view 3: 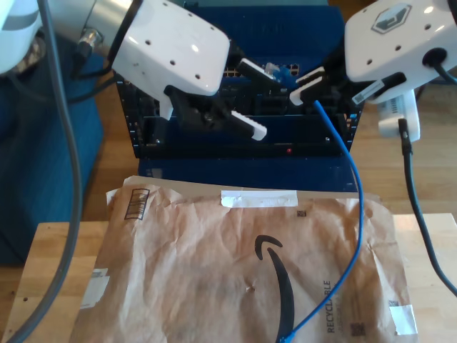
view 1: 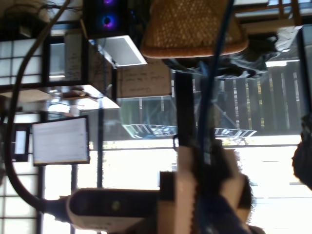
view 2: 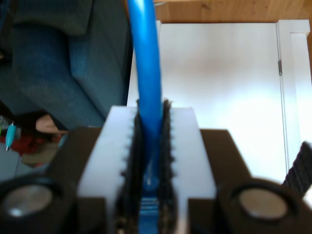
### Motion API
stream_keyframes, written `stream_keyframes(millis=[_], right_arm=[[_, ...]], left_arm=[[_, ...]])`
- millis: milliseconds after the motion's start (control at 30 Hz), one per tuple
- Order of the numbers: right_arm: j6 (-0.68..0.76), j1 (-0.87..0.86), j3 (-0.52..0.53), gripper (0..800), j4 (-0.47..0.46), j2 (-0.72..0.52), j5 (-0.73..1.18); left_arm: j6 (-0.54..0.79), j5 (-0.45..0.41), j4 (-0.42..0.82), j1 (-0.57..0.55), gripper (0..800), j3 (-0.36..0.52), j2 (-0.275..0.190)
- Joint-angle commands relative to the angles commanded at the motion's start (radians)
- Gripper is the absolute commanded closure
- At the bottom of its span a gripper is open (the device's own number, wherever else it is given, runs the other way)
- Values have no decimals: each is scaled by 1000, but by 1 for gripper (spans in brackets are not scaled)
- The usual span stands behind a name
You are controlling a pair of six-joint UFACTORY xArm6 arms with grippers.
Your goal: Grab the cable and plug it in
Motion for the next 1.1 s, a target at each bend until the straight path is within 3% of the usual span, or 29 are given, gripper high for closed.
stream_keyframes(millis=[767, 1100], right_arm=[[-6, 0, 23, 788, 0, -43, 5], [-12, 0, 25, 788, 0, -49, 3]], left_arm=[[0, 54, -92, 23, 8, -18, -5], [-2, 71, -157, 63, 123, -18, 2]])
